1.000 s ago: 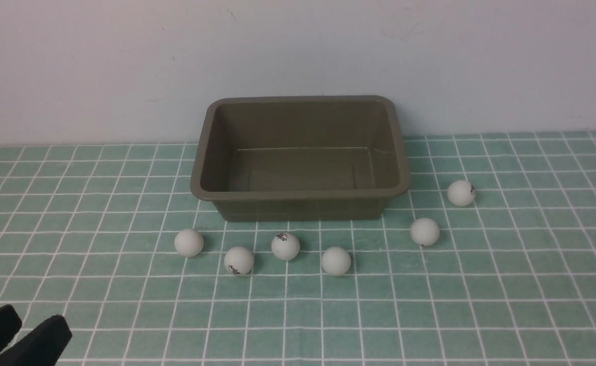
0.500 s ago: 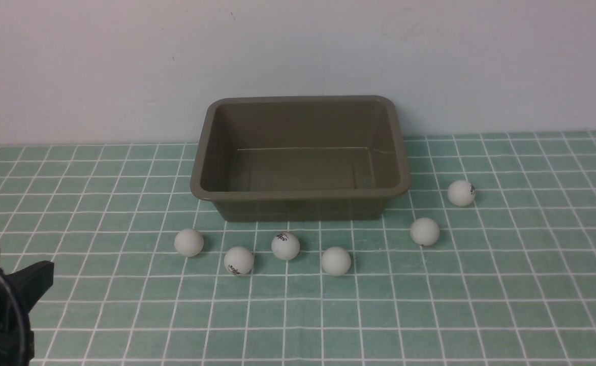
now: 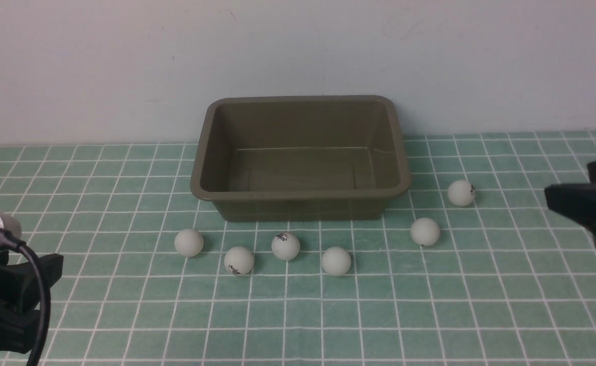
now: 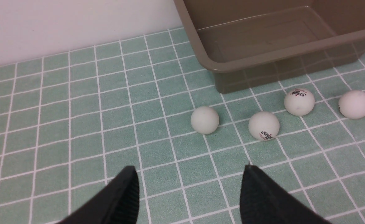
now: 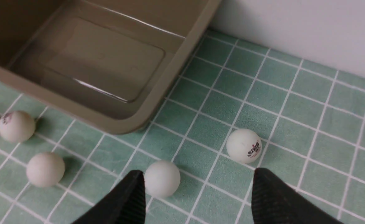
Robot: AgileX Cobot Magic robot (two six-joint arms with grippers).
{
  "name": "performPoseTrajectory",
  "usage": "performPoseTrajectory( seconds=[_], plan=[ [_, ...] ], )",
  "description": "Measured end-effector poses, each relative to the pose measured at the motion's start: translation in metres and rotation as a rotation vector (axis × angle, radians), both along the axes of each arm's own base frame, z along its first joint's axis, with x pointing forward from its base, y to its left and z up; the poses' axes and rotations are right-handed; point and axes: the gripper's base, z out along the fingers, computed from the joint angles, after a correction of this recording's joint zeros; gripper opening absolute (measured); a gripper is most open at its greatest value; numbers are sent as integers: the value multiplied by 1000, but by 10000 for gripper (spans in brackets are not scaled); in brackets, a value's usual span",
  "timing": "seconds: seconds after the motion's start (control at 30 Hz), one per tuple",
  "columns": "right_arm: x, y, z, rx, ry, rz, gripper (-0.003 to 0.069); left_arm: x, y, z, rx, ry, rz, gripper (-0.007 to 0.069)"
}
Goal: Put the table tennis balls in the box on the green coffee tablecloth.
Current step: 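Reach for and grasp a ping pong ball on the table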
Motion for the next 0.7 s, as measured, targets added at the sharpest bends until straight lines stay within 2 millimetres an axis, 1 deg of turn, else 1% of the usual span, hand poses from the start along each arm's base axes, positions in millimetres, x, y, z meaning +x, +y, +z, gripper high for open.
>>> performPoseTrajectory(
  seconds=[0.1,0.17,0.2,0.27,0.33,0.4,0.63,0.7],
  plan=[
    [30,1,-16,29,73,-21,426,0,0,0,0,0,0,395],
    [50,2,-35,49,137,-44,444,0,0,0,0,0,0,395],
    [56,2,-40,53,151,-51,450,0,0,0,0,0,0,395],
    [70,2,-57,55,193,-67,459,0,0,0,0,0,0,395],
    [80,1,-69,50,221,-72,462,0,0,0,0,1,0,395],
    [90,1,-88,41,249,-83,462,0,0,0,0,1,0,395],
    [110,-5,-127,12,246,-146,462,0,0,0,0,1,0,395],
    [114,-5,-134,6,255,-143,462,0,0,0,0,1,0,395]
  ],
)
